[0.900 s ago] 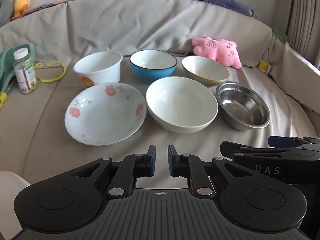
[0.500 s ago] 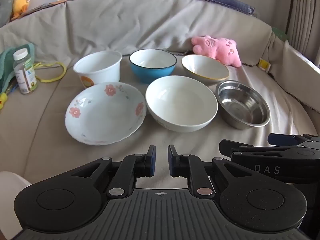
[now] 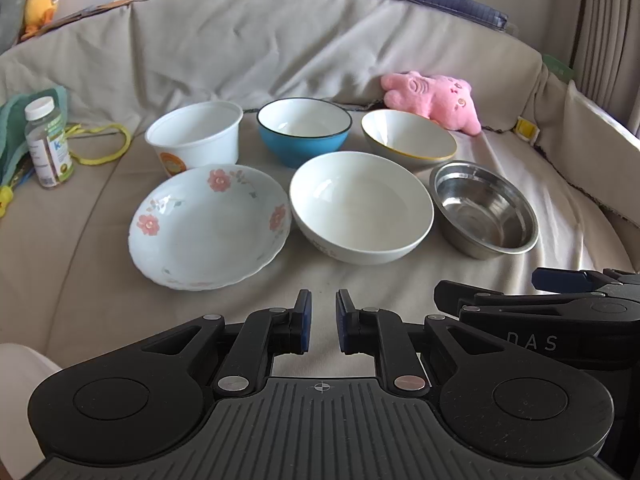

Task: Organize plates and bowls

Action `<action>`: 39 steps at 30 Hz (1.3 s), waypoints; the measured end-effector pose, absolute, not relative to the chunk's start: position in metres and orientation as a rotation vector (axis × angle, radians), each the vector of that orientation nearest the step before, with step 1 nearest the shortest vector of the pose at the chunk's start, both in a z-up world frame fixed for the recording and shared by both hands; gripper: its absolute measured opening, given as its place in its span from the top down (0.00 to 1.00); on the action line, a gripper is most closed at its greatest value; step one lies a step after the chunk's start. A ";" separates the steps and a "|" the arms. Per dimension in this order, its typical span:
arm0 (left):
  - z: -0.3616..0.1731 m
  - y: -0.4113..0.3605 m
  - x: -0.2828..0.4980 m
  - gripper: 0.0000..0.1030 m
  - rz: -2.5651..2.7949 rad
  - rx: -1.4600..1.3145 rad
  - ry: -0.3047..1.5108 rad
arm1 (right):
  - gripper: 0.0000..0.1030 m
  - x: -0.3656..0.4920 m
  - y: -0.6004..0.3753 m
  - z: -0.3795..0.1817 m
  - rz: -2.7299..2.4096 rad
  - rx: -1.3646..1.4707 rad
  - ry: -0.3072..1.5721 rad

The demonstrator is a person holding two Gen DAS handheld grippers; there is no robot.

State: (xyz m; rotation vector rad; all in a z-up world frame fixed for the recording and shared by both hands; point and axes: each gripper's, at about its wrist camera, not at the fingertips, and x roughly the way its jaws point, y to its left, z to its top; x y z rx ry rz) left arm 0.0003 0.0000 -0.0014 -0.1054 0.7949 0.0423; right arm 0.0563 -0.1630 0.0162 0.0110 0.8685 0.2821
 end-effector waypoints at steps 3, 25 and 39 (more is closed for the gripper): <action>0.000 -0.002 -0.001 0.85 0.039 -0.103 0.791 | 0.00 0.056 -0.163 0.016 0.285 0.012 0.868; 0.000 -0.002 -0.003 0.85 0.036 -0.108 0.798 | 0.00 0.055 -0.163 0.015 0.284 0.014 0.873; 0.000 -0.002 -0.002 0.85 0.036 -0.108 0.799 | 0.00 0.055 -0.163 0.014 0.284 0.016 0.875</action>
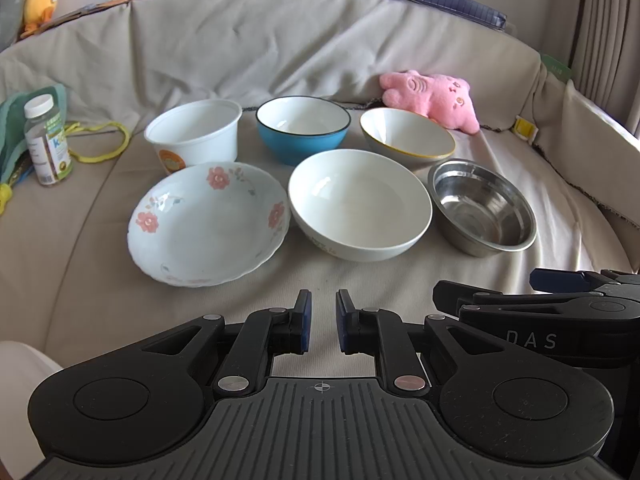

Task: Organize plates and bowls

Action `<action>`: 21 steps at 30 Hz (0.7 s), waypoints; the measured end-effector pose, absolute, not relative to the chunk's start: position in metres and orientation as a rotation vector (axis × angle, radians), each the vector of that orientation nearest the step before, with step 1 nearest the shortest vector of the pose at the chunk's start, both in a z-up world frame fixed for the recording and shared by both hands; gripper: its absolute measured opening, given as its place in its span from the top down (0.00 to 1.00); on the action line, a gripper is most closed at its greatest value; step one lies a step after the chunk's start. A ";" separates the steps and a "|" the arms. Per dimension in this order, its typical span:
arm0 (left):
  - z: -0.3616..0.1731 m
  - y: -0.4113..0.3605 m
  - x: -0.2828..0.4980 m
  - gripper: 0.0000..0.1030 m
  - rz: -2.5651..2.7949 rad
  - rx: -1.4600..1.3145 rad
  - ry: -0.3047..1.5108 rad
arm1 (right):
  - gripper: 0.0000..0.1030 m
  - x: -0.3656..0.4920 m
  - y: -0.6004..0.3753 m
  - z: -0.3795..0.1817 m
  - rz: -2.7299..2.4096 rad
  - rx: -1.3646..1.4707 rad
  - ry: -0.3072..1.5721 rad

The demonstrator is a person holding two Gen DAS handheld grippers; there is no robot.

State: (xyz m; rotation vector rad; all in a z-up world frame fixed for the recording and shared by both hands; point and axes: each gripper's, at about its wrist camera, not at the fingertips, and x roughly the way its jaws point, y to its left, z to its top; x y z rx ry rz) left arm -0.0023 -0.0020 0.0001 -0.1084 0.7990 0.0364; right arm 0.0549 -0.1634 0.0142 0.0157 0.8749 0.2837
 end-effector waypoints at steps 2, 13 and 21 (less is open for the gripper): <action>0.000 -0.002 -0.002 0.85 0.036 -0.108 0.799 | 0.00 0.055 -0.164 0.014 0.284 0.017 0.876; 0.000 -0.002 -0.002 0.85 0.036 -0.109 0.799 | 0.00 0.056 -0.164 0.014 0.283 0.021 0.879; -0.004 0.001 -0.001 0.85 0.039 -0.117 0.807 | 0.00 0.055 -0.164 0.012 0.281 0.031 0.884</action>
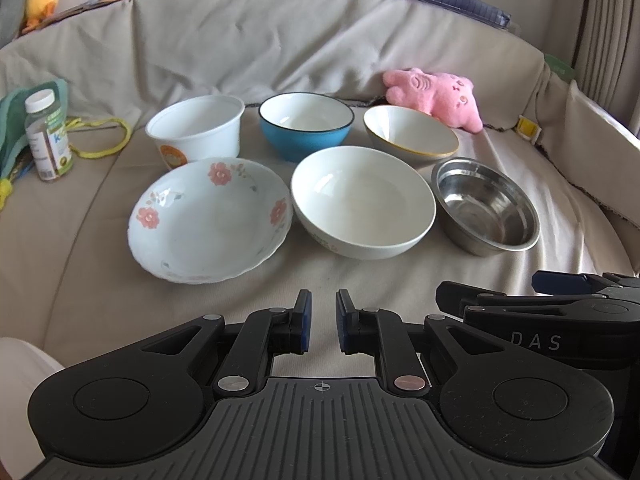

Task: Organize plates and bowls
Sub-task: 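Move the left tool toward the rim of the large white bowl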

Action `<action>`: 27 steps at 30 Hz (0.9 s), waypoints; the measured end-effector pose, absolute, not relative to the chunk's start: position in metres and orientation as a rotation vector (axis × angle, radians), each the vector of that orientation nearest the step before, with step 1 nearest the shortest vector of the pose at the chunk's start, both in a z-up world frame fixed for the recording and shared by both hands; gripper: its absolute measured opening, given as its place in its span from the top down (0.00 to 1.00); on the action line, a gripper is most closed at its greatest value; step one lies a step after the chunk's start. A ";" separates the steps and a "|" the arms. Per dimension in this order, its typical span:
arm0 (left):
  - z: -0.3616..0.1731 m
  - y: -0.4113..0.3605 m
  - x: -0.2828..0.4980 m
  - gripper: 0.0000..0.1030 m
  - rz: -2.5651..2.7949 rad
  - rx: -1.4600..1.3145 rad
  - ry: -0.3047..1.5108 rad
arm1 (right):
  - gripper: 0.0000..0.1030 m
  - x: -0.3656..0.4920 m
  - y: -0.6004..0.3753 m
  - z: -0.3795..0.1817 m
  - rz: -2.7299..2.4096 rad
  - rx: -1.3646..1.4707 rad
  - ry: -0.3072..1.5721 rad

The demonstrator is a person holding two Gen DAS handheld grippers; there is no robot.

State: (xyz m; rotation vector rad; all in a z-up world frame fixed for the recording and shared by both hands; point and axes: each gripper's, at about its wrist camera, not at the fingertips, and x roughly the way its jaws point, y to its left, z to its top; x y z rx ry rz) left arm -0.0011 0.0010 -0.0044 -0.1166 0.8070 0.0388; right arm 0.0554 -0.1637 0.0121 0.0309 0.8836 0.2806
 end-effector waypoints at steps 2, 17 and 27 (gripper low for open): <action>-0.007 0.002 0.000 0.85 0.040 -0.119 0.812 | 0.00 0.055 -0.164 0.009 0.281 0.034 0.886; -0.035 0.048 0.052 0.84 -0.160 -0.412 0.838 | 0.00 0.093 -0.188 -0.039 0.301 0.258 0.914; -0.020 0.053 0.117 0.84 -0.150 -0.260 0.775 | 0.00 0.127 -0.190 -0.067 0.302 0.351 0.975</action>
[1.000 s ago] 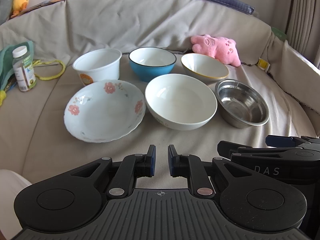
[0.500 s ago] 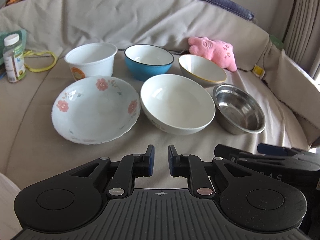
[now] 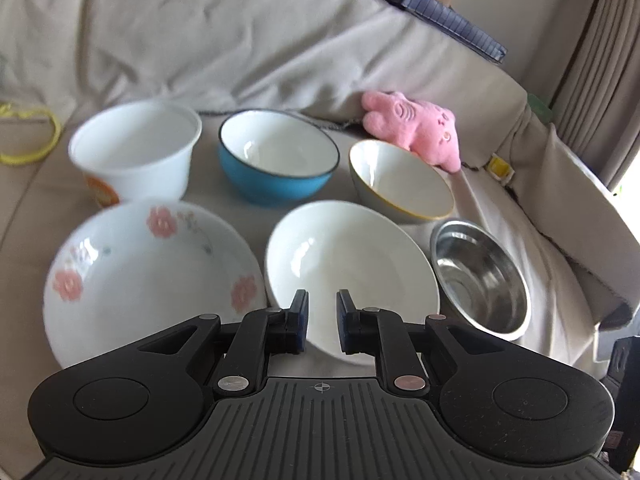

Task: Organize plates and bowls
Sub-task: 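Move the left tool toward the rim of the large white bowl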

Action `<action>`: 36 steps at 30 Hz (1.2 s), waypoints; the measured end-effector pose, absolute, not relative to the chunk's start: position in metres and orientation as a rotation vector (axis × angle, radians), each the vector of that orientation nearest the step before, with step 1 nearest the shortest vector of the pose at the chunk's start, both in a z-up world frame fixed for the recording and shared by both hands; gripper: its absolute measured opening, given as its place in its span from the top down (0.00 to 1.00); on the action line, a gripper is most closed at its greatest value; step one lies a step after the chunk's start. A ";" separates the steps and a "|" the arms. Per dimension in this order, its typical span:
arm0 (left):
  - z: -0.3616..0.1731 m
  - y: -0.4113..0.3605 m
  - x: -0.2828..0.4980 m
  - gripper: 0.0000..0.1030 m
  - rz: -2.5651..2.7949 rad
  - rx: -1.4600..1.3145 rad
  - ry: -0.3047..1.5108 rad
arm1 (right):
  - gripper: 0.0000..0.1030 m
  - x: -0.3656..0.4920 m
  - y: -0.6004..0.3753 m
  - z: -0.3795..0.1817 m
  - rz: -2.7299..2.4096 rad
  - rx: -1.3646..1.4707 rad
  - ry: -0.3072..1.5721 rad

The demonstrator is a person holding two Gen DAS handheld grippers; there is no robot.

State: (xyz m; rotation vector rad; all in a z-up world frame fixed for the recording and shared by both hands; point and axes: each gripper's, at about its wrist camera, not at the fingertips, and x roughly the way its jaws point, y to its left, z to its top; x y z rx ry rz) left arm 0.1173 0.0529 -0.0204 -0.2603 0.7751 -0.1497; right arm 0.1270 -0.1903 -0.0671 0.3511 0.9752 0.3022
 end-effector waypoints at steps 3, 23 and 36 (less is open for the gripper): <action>-0.018 0.050 0.140 0.84 -0.164 -0.184 0.744 | 0.00 0.133 -0.187 -0.077 0.275 0.346 1.031; -0.046 0.093 0.239 0.84 -0.294 -0.226 0.901 | 0.15 0.114 -0.164 -0.075 0.273 0.149 0.993; -0.068 0.106 0.250 0.83 -0.366 -0.400 0.910 | 0.52 0.147 -0.165 -0.068 0.234 0.461 0.931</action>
